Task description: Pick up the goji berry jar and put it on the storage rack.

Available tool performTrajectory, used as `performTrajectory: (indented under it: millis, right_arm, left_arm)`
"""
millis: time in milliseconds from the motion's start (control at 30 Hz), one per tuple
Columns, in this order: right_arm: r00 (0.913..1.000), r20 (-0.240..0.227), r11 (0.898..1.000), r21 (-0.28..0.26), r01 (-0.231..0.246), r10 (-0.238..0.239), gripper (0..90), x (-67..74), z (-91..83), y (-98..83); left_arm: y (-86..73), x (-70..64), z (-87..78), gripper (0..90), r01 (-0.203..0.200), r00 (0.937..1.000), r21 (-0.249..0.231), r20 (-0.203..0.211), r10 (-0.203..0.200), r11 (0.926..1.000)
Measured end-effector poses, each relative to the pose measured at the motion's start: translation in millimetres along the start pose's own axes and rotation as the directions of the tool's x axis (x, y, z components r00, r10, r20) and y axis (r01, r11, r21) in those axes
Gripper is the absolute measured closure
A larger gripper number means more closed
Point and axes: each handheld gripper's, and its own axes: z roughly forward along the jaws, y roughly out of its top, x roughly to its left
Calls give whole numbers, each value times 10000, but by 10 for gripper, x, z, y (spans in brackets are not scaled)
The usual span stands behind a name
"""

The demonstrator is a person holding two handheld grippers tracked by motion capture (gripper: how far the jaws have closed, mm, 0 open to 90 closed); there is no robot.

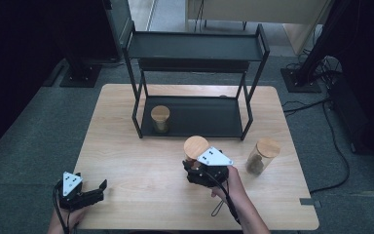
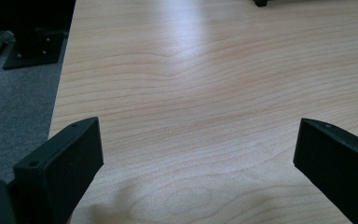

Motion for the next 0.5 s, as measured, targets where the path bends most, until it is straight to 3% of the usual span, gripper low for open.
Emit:
performTrajectory:
  millis: [500]
  right_arm:
    - [9994,348,10000,-28,-10,11,247,-169,227,228]
  left_arm:
    - [0,-3,-1,15,-104,9999,-11,136,104,9999]
